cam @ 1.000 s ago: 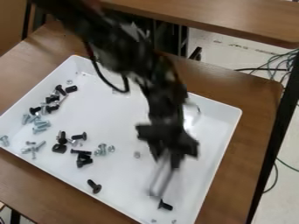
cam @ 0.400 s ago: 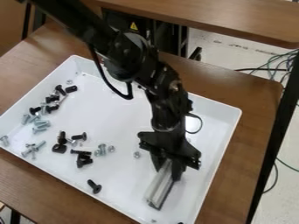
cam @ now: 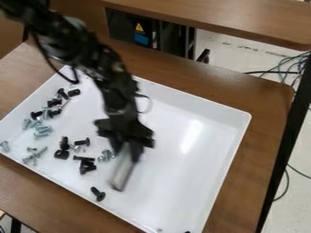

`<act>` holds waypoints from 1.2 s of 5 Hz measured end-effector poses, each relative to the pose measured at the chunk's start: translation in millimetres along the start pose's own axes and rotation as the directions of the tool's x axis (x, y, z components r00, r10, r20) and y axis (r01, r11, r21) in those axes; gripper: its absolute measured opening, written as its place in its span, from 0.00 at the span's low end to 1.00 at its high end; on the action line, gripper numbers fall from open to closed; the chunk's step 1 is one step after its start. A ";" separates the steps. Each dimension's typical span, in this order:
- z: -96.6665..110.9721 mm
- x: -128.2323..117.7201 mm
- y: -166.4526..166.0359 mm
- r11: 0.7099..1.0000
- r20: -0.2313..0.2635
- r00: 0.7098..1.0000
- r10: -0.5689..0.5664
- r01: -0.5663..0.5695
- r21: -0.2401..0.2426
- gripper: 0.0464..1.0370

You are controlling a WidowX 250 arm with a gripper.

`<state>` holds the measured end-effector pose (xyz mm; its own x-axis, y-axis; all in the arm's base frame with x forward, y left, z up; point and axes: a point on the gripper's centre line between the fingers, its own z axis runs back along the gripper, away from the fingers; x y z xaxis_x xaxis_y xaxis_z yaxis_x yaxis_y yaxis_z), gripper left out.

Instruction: Sweep into pile

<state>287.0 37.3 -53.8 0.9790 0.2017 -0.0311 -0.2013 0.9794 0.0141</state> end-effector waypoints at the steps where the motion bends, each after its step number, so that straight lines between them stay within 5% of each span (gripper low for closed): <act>1: -0.1 -1.2 42.1 1.000 -0.022 1.000 0.011 -0.010 0.009 0.31; 4: 7.7 9.5 101.3 0.981 -0.123 0.977 -0.172 0.181 0.071 0.31; 6: 13.8 20.8 131.7 0.974 -0.136 0.970 -0.201 0.213 0.081 0.31</act>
<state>281.3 170.3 -38.8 0.9857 -0.0005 -0.1686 0.0155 0.9960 0.0876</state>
